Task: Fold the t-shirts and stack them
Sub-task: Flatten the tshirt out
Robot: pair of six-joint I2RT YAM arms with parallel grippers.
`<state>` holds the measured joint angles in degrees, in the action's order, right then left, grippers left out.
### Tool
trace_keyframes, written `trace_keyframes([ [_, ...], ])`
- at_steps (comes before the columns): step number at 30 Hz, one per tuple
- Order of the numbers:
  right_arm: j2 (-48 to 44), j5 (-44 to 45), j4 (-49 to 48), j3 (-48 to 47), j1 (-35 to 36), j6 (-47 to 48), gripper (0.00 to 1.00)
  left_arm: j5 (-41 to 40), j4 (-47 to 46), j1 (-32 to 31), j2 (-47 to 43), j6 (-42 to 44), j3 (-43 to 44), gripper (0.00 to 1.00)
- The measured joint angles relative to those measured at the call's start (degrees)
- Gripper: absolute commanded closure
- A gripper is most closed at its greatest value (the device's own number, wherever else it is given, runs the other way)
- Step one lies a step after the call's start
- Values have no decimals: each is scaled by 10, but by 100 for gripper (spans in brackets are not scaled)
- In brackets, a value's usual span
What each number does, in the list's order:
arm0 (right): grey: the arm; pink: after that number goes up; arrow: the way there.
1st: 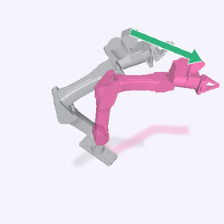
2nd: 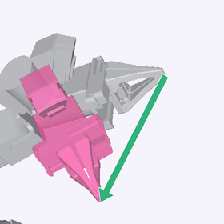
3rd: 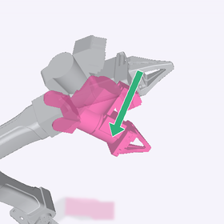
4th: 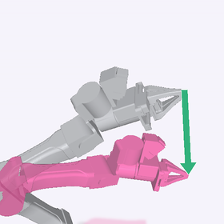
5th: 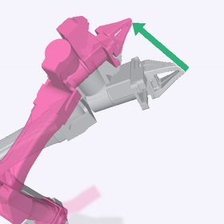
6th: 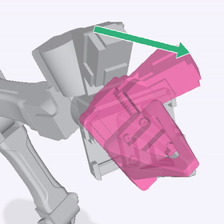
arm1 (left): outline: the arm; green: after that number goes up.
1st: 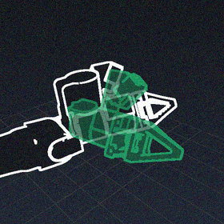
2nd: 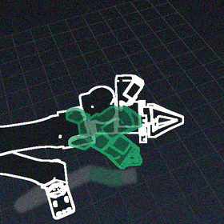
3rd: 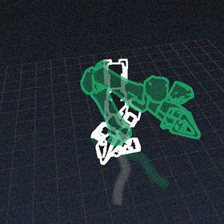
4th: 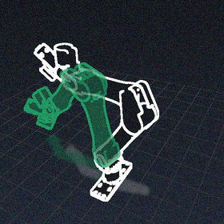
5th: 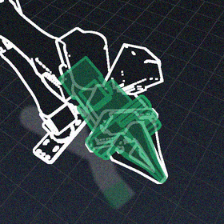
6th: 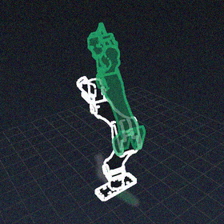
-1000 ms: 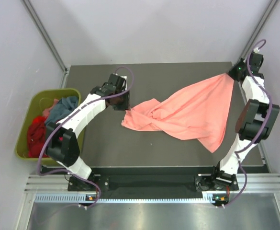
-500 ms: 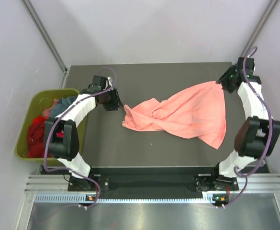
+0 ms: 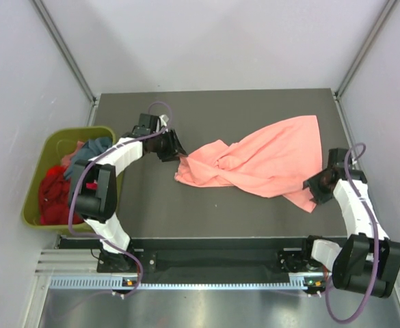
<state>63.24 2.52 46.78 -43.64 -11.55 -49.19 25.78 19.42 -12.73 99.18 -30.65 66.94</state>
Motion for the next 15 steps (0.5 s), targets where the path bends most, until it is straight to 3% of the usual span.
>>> trace_keyframes([
  [15, 29, 22, -37, 108, -15, -66, 55, 10, -23, -24, 9, -12, -11, 56],
])
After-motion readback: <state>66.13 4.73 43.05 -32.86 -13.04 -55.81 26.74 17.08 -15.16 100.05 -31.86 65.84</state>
